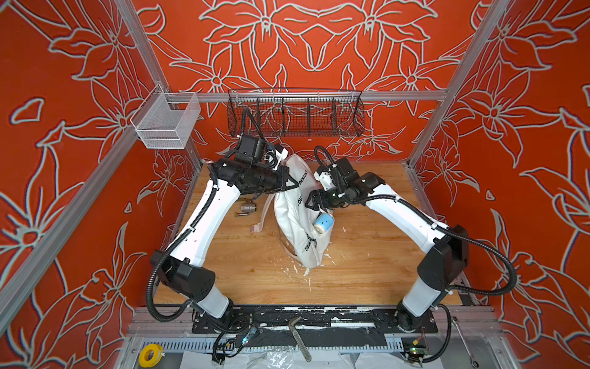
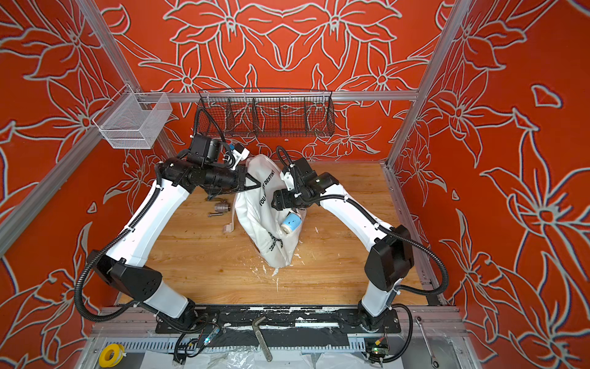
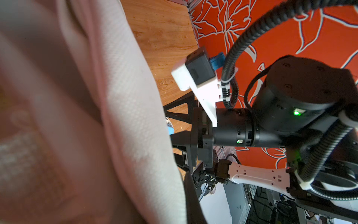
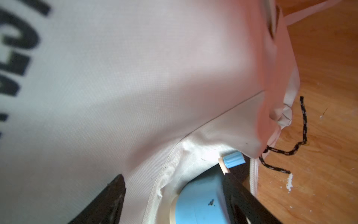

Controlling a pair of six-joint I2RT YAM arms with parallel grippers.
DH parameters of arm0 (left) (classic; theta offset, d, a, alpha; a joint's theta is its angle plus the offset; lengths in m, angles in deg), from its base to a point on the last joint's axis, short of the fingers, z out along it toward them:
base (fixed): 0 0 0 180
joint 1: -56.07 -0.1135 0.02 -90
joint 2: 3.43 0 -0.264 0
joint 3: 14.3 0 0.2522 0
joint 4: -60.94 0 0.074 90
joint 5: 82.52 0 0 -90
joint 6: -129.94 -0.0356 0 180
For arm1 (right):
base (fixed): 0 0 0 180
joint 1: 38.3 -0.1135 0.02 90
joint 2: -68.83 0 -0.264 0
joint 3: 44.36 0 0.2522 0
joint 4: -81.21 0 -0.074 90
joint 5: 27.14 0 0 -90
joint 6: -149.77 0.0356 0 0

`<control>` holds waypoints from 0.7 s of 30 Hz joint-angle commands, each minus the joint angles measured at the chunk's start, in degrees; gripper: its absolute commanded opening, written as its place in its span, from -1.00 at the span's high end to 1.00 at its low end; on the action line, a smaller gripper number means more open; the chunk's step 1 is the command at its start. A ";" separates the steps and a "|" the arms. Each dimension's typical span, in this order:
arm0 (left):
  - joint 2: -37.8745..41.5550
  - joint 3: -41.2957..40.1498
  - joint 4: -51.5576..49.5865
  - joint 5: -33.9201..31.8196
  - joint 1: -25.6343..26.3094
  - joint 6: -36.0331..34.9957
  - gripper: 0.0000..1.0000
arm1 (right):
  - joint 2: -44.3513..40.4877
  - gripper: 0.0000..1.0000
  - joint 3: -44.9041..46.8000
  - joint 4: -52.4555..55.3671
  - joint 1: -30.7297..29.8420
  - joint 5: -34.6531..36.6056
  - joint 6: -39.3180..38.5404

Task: Pack books, pencil case, and school supplies into a backpack
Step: Place the pencil sharpener in the student bag.

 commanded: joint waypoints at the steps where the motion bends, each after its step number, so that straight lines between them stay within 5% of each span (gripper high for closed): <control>1: 2.01 -0.31 2.36 2.10 0.00 -1.07 1.00 | -1.24 -0.62 2.79 0.05 0.23 -0.53 7.55; 15: 2.17 -1.25 2.99 3.00 0.00 -0.58 1.00 | -1.45 -0.61 1.35 -0.41 -2.42 8.22 2.98; 21: 2.62 -1.40 4.37 3.62 0.64 -0.04 1.00 | 0.90 -0.59 -3.17 5.31 -2.39 2.28 4.65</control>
